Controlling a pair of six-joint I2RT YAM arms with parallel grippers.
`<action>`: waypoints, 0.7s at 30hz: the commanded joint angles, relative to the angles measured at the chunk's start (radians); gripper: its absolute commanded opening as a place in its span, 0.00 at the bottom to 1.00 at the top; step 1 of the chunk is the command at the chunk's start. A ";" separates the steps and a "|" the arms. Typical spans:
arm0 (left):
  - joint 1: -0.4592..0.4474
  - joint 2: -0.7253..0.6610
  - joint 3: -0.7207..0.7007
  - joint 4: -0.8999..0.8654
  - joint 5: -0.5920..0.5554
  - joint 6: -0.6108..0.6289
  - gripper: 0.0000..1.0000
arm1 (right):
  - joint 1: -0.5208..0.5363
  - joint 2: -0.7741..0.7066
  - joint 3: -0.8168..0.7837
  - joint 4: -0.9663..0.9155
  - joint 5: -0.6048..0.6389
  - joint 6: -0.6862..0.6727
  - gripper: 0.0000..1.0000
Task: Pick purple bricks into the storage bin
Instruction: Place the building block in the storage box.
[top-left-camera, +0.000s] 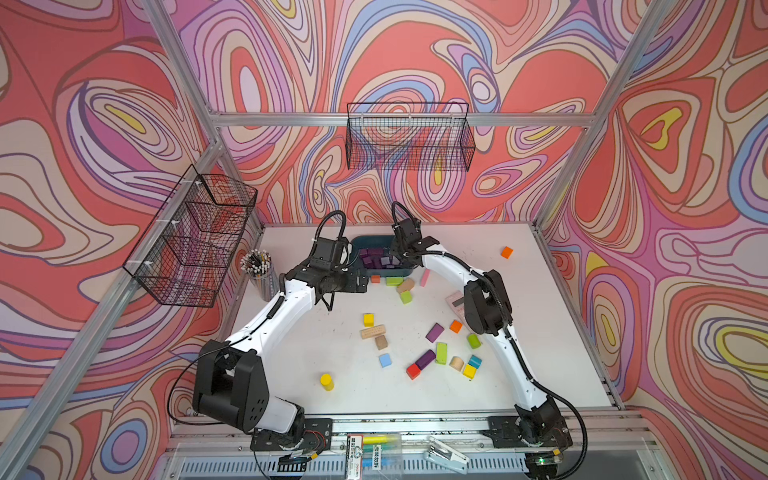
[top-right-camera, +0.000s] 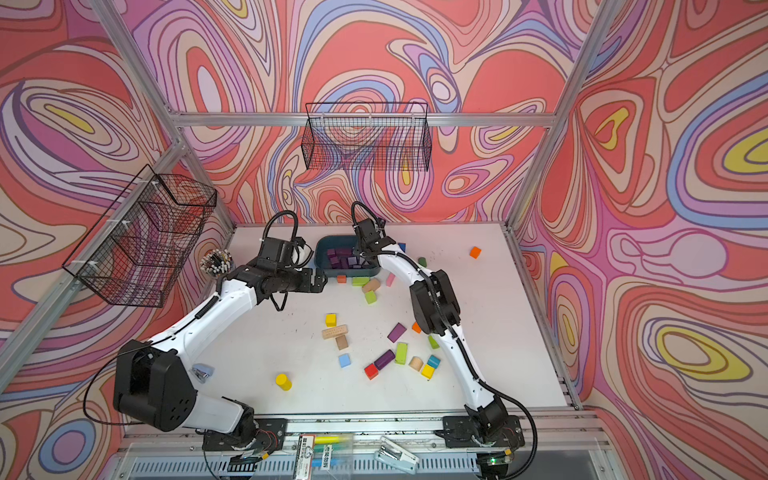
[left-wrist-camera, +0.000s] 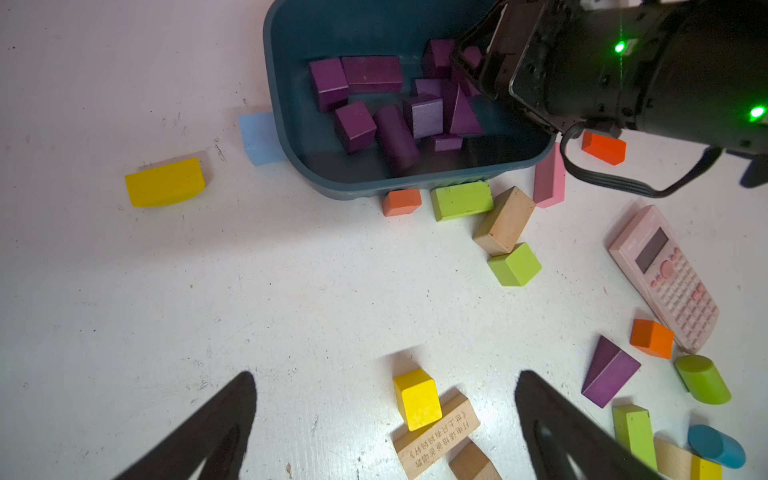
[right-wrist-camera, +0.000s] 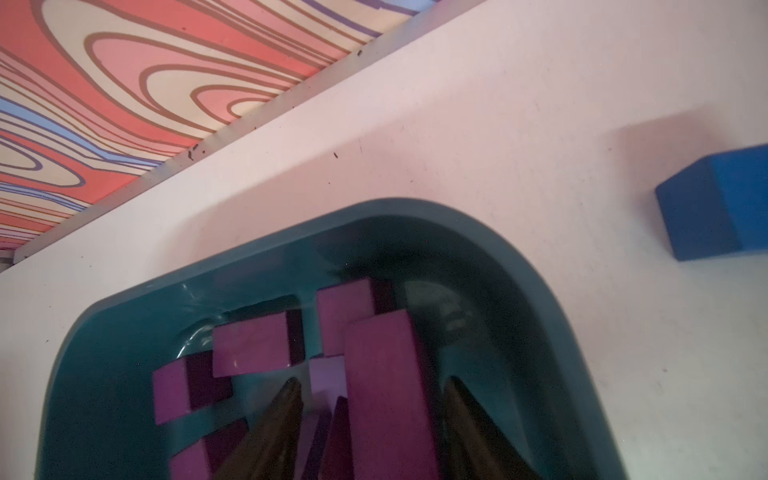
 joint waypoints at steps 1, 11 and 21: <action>0.004 -0.004 0.013 -0.015 0.009 0.008 1.00 | -0.004 -0.041 0.020 0.027 -0.009 0.022 0.58; 0.004 -0.005 0.016 -0.020 -0.001 0.005 1.00 | -0.004 -0.131 -0.030 0.089 -0.029 0.113 0.58; 0.004 -0.008 0.026 -0.039 -0.018 -0.006 1.00 | -0.004 -0.235 -0.076 0.065 -0.025 0.175 0.56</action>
